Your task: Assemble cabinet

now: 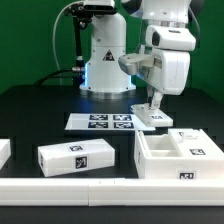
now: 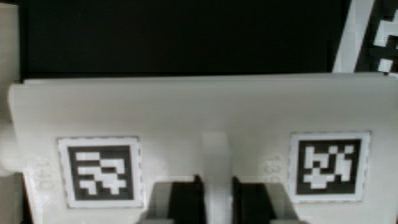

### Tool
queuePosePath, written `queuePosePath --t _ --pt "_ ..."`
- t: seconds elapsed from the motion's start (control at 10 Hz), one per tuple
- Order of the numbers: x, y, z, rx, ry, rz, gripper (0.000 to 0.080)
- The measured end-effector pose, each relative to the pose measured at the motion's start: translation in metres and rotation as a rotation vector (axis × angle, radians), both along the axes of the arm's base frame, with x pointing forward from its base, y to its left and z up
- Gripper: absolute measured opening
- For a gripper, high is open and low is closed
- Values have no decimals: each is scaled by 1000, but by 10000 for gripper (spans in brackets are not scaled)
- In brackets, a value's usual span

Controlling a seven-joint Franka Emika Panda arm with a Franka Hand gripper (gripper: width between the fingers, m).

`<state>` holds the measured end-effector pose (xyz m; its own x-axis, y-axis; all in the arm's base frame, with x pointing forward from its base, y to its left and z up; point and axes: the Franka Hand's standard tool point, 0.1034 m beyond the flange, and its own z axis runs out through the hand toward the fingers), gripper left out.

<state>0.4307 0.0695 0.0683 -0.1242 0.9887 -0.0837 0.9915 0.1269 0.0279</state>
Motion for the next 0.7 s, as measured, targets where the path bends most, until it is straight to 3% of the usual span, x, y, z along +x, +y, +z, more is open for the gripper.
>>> queuePosePath --t 0.3,0.7 --pt "19 -2 3 -37 52 -146 62" --pt "22 -12 1 -38 54 -166 62"
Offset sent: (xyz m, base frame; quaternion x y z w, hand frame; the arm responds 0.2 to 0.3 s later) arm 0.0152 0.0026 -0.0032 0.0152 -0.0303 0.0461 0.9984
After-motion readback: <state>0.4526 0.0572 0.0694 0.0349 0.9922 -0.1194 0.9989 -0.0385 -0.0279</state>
